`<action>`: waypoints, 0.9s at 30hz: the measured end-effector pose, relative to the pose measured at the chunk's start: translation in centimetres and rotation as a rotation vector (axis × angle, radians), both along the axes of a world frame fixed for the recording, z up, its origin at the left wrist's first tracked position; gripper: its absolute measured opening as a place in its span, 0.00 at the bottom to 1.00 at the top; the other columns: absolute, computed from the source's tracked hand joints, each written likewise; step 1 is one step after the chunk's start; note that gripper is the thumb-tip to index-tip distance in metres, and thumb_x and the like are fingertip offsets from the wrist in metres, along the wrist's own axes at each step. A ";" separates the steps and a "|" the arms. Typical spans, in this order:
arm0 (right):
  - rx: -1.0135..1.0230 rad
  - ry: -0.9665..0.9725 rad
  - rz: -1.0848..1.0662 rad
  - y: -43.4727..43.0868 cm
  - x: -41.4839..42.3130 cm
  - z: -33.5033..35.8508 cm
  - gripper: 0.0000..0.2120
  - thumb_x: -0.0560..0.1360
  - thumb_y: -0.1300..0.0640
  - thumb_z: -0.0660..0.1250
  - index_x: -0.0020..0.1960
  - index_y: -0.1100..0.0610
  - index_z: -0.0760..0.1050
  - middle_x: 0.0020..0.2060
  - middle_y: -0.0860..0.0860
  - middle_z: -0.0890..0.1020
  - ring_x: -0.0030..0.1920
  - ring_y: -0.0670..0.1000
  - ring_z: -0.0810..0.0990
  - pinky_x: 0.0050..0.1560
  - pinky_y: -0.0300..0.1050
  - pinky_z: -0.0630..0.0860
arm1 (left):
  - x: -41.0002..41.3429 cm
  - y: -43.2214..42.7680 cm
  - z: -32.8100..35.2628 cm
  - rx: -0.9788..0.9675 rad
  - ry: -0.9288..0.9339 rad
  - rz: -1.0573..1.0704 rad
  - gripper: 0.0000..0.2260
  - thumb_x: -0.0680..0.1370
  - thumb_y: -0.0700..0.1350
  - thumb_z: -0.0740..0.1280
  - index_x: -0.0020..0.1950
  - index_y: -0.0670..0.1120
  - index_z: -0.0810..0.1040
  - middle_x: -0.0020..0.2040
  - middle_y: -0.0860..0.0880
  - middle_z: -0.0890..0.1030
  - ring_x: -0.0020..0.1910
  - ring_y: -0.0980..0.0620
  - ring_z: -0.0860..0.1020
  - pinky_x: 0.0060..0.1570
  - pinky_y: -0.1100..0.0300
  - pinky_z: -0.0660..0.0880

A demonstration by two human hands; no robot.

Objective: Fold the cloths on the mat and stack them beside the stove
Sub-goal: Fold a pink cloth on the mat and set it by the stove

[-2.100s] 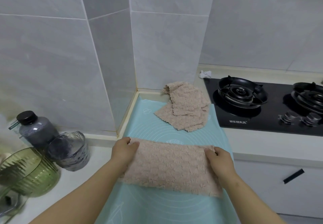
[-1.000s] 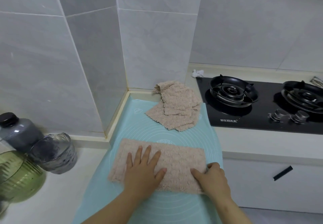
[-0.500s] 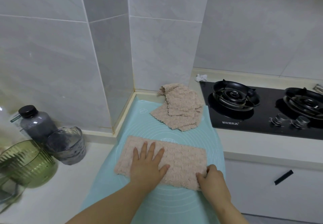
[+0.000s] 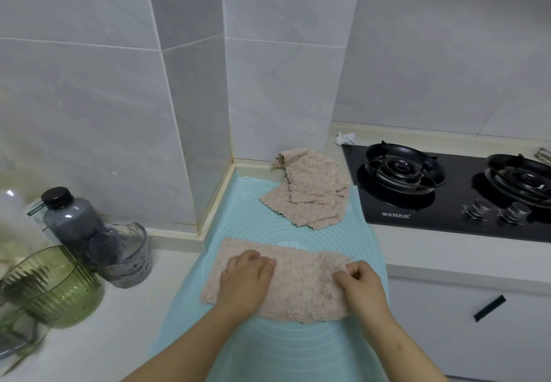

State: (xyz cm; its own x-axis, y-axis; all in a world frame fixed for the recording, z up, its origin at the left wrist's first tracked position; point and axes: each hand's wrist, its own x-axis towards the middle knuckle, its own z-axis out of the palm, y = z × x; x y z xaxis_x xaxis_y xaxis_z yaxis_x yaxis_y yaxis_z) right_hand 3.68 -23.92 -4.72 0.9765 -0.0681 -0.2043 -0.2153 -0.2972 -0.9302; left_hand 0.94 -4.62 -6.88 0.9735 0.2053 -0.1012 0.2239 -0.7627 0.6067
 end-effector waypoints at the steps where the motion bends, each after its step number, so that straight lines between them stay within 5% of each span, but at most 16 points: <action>1: 0.031 -0.016 0.023 0.8 0.0 0.5 0.12 0.72 0.66 0.65 0.35 0.56 0.65 0.31 0.48 0.69 0.33 0.47 0.67 0.34 0.40 0.64 | 0.1 0.3 0.4 -0.185 -0.031 0.098 0.17 0.82 0.53 0.50 0.61 0.51 0.75 0.65 0.52 0.71 0.62 0.53 0.66 0.62 0.58 0.62; 4: 0.163 -0.012 0.163 3.4 -0.2 1.9 0.08 0.72 0.64 0.65 0.37 0.56 0.70 0.34 0.48 0.74 0.37 0.47 0.72 0.38 0.40 0.69 | 0.3 0.8 2.2 -0.863 0.028 0.315 0.21 0.81 0.57 0.50 0.50 0.49 0.78 0.53 0.48 0.78 0.44 0.53 0.75 0.43 0.59 0.71; 8: 0.347 0.102 0.334 5.7 -0.7 2.3 0.03 0.76 0.60 0.64 0.49 0.58 0.74 0.41 0.51 0.79 0.41 0.51 0.79 0.37 0.42 0.75 | 0.5 2.5 1.9 -1.249 0.130 0.437 0.31 0.76 0.68 0.46 0.58 0.47 0.75 0.55 0.40 0.81 0.53 0.42 0.79 0.47 0.52 0.76; 11: 0.166 0.102 0.197 5.5 -0.3 0.7 0.02 0.76 0.61 0.64 0.45 0.59 0.74 0.38 0.52 0.78 0.39 0.50 0.76 0.41 0.44 0.72 | 0.8 3.0 1.3 -1.188 0.189 0.456 0.28 0.76 0.68 0.51 0.66 0.50 0.69 0.57 0.41 0.79 0.54 0.42 0.79 0.55 0.48 0.76; 14: -0.022 0.159 0.113 4.3 0.2 -1.1 0.03 0.75 0.63 0.61 0.42 0.59 0.71 0.37 0.52 0.75 0.35 0.49 0.71 0.37 0.40 0.68 | 0.7 2.4 1.3 -0.929 0.188 0.363 0.17 0.78 0.56 0.62 0.64 0.52 0.67 0.44 0.48 0.76 0.38 0.51 0.77 0.37 0.60 0.76; 18: -0.072 0.181 0.151 3.6 0.5 -2.0 0.04 0.75 0.62 0.61 0.41 0.58 0.71 0.37 0.51 0.75 0.36 0.48 0.71 0.37 0.39 0.67 | 0.9 1.2 0.8 -0.584 0.169 0.130 0.17 0.74 0.51 0.69 0.59 0.56 0.67 0.38 0.49 0.72 0.33 0.51 0.71 0.29 0.63 0.68; 23: -0.047 0.193 0.242 3.9 0.3 -1.6 0.04 0.75 0.61 0.63 0.47 0.57 0.76 0.41 0.51 0.79 0.39 0.48 0.75 0.42 0.39 0.70 | 1.8 -0.2 2.2 -0.590 0.153 0.087 0.15 0.74 0.60 0.64 0.59 0.61 0.70 0.47 0.51 0.77 0.42 0.53 0.77 0.37 0.61 0.75; 27: -0.008 0.189 0.246 3.8 0.0 -1.3 0.04 0.74 0.60 0.65 0.49 0.56 0.76 0.42 0.51 0.79 0.39 0.47 0.74 0.41 0.38 0.70 | 2.0 0.5 2.8 -0.525 0.280 0.081 0.08 0.72 0.52 0.70 0.47 0.52 0.74 0.43 0.50 0.76 0.40 0.52 0.77 0.35 0.59 0.79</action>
State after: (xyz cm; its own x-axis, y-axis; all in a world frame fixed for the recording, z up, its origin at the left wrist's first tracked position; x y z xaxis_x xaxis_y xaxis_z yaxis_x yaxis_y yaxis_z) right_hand 3.65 -20.16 -6.05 0.9086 0.1630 -0.3847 -0.3054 -0.3691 -0.8778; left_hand 2.95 -4.15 -4.10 0.8785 0.1312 -0.4593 0.4745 -0.3504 0.8075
